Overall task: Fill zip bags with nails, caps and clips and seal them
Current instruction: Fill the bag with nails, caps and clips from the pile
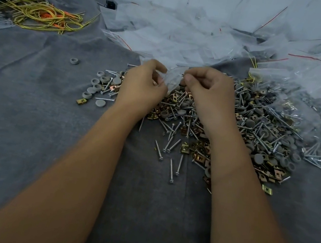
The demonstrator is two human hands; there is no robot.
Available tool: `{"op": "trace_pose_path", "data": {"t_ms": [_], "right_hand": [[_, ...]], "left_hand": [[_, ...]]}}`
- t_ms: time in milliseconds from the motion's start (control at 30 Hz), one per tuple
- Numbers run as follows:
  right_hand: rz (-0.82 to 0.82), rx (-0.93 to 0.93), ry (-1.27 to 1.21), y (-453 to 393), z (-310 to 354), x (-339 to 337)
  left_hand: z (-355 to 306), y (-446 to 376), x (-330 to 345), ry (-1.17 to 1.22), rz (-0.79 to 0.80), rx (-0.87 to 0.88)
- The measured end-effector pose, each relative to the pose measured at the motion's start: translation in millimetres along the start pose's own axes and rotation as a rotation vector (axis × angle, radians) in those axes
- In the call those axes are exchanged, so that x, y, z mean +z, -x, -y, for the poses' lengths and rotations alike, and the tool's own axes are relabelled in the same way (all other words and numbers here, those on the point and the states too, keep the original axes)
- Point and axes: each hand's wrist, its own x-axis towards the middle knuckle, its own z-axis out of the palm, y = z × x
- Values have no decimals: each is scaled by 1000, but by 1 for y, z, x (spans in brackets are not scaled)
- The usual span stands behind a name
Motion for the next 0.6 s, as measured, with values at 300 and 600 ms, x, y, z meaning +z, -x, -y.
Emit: {"op": "trace_pose_path", "data": {"t_ms": [300,600], "right_hand": [[-61,-180,403,1,-10,12],[-183,-222,151,0,-7,10]], "left_hand": [[-4,3,2,98,-37,109],[-5,5,-7,122,-302,95]]}}
